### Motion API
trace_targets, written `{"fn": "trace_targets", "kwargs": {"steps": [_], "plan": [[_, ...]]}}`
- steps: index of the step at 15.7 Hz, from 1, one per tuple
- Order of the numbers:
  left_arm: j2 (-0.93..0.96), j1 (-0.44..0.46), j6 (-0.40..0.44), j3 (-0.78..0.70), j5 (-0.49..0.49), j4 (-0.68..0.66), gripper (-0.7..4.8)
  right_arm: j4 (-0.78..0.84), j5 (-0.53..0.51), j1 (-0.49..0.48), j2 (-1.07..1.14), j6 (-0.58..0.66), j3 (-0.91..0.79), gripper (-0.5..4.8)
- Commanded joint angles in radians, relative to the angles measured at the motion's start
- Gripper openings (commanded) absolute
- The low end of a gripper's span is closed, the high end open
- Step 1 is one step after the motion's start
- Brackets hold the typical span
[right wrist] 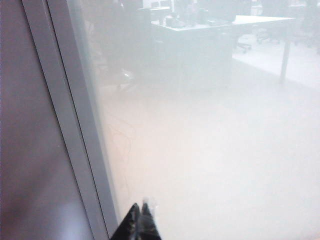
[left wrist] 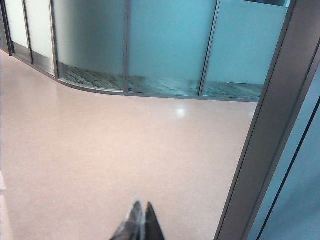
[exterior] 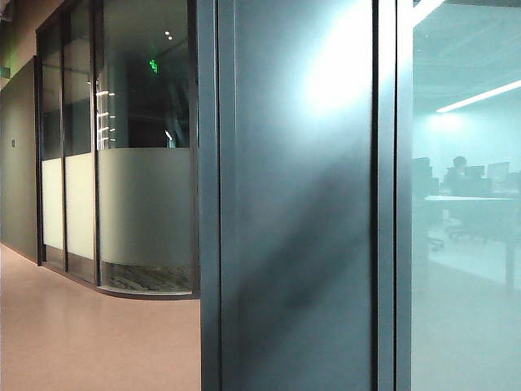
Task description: Raise the arm to find the leftmost switch on the wall and turn on the lights.
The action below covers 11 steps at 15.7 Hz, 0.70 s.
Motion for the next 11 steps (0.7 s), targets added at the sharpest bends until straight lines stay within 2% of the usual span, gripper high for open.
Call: {"fn": "trace_targets", "kwargs": {"steps": [1, 11], "plan": [[-0.001, 0.002, 0.004, 0.002, 0.0, 0.007, -0.05, 0.011, 0.0, 0.001, -0.002, 0.0, 0.001, -0.01], [-0.001, 0.002, -0.001, 0.003, 0.0, 0.042, -0.05, 0.047, -0.001, 0.001, -0.002, 0.001, 0.001, -0.01]]}}
